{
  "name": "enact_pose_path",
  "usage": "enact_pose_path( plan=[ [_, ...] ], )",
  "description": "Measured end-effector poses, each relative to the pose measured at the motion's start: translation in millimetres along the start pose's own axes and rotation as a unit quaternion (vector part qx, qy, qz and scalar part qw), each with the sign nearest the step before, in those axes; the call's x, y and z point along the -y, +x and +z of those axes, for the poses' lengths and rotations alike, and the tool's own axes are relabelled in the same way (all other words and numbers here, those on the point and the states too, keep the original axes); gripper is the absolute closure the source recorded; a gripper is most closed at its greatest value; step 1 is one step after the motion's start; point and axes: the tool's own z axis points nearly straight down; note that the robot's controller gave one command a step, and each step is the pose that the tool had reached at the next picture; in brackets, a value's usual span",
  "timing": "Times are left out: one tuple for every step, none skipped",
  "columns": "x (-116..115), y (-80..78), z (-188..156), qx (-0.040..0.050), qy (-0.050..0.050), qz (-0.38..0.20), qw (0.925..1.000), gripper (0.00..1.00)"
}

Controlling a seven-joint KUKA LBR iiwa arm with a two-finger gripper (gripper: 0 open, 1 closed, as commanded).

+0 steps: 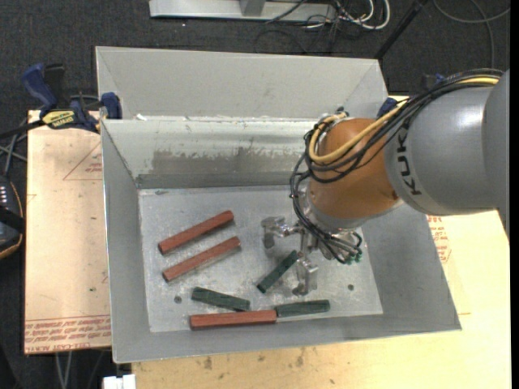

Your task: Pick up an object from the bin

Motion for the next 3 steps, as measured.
enact_pose_path(
  plan=[
    [0.3,0.1,0.0,-0.0002,0.000,0.000,1.0000,0.00],
    [10.3,46.4,24.0,-0.0006,0.000,0.059,0.9983,1.00],
    [10.3,46.3,24.1,-0.0006,0.000,0.059,0.9983,1.00]
  ],
)
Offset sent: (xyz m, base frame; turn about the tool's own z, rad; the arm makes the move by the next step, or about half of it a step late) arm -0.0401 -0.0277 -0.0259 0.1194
